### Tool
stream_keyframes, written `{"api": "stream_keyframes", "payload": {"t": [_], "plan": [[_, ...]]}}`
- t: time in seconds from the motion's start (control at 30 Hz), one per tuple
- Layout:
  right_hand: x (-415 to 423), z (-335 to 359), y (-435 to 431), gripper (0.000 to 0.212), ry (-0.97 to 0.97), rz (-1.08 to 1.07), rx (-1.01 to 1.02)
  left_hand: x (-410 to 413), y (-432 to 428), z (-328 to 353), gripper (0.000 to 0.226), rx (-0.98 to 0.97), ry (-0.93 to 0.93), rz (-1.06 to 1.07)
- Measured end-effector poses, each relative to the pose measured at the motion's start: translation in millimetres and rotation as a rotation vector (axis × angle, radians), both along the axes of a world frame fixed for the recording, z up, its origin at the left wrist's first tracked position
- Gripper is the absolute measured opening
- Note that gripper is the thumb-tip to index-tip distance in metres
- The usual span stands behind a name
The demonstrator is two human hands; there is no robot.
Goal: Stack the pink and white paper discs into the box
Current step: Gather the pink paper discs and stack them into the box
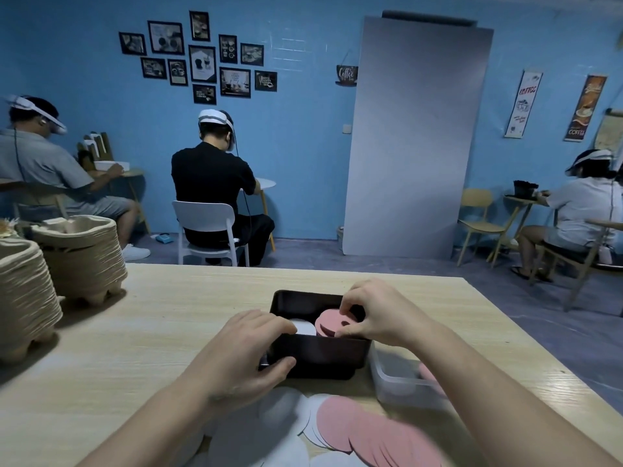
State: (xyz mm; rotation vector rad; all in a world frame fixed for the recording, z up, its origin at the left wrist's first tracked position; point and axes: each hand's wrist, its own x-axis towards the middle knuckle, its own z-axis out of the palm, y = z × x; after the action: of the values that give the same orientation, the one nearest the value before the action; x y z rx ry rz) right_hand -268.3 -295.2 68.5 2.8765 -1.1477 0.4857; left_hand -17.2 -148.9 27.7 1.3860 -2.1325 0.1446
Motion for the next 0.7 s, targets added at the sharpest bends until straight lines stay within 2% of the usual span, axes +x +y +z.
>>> {"api": "stream_keyframes", "payload": {"t": [0.23, 0.37, 0.53, 0.7], "plan": [[1.5, -3.1, 7.3, 0.024, -0.077, 0.038, 0.050, 5.7, 8.0, -4.5, 0.035, -0.004, 0.035, 0.018], [-6.3, -2.0, 15.9, 0.016, -0.219, 0.040, 0.001, 6.7, 12.7, -4.5, 0.045, 0.001, 0.020, 0.007], [-23.3, 5.2, 49.5, 0.011, -0.416, 0.088, -0.049, -0.5, 30.5, -1.3, 0.028, -0.122, 0.060, -0.018], [-45.9, -8.9, 97.0, 0.006, -0.434, 0.118, -0.014, -17.7, 57.5, -6.2, 0.012, -0.150, 0.108, -0.036]]}}
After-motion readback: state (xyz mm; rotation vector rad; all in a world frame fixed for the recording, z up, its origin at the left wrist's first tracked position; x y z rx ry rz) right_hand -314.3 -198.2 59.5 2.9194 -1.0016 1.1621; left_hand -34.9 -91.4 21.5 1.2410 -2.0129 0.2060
